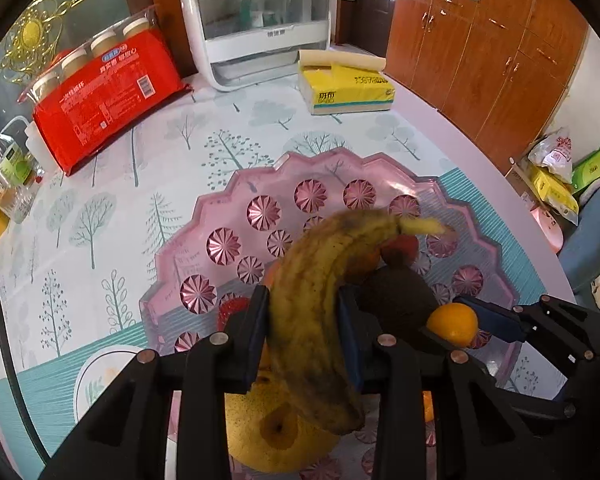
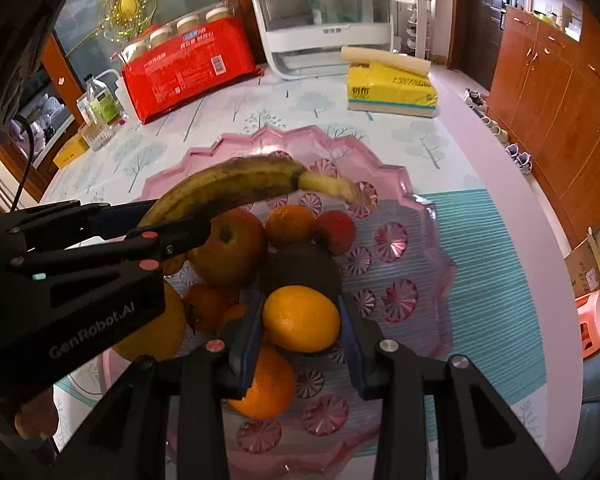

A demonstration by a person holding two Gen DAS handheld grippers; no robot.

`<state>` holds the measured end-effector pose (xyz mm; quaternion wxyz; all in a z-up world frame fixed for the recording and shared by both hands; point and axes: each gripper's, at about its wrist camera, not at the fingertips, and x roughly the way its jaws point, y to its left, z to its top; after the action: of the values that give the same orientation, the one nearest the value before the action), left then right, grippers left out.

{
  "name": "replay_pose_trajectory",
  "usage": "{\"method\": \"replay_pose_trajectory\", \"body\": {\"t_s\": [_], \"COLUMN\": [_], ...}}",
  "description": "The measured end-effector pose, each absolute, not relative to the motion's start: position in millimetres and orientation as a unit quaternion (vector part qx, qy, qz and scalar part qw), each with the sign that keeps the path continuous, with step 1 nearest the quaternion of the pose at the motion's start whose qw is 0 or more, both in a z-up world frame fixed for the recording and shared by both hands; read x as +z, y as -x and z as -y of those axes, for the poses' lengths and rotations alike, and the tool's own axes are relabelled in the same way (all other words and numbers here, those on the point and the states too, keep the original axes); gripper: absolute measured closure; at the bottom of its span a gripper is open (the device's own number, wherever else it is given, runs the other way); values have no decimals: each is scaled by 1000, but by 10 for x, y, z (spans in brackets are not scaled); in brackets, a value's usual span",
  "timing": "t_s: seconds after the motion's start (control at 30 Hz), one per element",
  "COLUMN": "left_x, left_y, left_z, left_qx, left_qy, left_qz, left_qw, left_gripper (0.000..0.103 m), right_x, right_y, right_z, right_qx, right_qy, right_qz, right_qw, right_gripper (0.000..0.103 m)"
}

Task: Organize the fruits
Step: 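Carry banana and mandarin over the pink bowl and open both tools, then withdraw both open tools from the pink bowl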

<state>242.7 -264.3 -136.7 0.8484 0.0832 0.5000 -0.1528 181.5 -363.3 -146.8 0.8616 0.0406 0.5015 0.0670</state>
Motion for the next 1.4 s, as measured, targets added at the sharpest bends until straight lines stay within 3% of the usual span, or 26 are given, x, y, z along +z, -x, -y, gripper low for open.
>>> {"method": "replay_pose_trajectory", "body": {"t_s": [0.2, 0.27, 0.53, 1.4], "left_x": [-1234, -1190, -1085, -888], "left_y": [-2356, -2340, -2241, -1597], "left_z": [2632, 2618, 2511, 1783], "left_qx": [-150, -147, -126, -46], "left_qy": [-80, -78, -67, 36], "left_qz": [-481, -477, -470, -490], "left_qw": [860, 863, 871, 870], "left_gripper": [66, 50, 26, 14], "right_x": [-1500, -1492, -1462, -1223], "right_y": [-1839, -1835, -1806, -1386], "right_z": [3617, 3610, 3561, 3382], "right_qx": [74, 75, 83, 118], "right_qy": [-41, -41, -41, -29], "right_qz": [-511, -511, -512, -504], "right_qw": [855, 855, 854, 855], "right_gripper": [65, 64, 55, 51]}}
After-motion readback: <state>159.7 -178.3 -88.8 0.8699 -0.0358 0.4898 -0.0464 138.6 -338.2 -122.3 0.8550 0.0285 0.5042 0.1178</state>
